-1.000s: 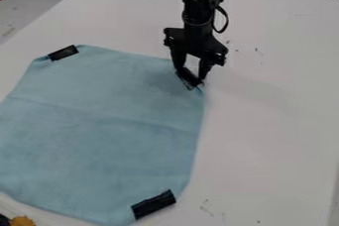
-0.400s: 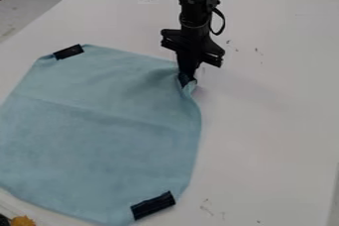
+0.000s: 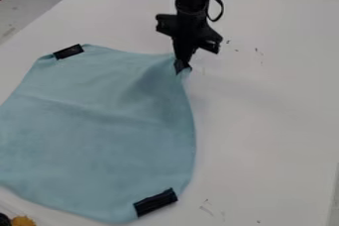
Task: Fold the cloth from top right to bottom left
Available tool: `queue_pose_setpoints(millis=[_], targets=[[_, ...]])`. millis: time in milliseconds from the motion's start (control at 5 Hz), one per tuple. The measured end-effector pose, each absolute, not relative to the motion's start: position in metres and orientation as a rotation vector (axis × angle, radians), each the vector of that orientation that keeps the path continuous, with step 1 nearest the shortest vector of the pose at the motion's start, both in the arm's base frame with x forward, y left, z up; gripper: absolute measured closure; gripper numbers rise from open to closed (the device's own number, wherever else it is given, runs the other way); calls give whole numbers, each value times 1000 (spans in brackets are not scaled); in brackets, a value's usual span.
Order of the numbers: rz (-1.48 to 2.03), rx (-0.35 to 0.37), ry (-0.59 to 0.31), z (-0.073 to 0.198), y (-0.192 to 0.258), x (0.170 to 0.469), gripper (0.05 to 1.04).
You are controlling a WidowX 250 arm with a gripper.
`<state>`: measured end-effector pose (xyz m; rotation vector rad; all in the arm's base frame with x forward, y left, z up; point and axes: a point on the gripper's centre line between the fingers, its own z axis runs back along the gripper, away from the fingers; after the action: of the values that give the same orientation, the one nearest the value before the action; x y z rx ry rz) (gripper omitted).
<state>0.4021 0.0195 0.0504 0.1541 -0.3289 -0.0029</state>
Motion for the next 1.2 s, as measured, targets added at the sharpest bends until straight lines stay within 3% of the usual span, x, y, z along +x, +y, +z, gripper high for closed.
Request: queue_pose_setpoints(millis=[200, 400, 800, 1200], targets=[[83, 210, -420, 81, 48, 386, 1027], [179, 215, -435, 82, 76, 361, 1027], [402, 151, -415, 52, 135, 290, 1029], [506, 135, -410, 40, 156, 257, 1029]])
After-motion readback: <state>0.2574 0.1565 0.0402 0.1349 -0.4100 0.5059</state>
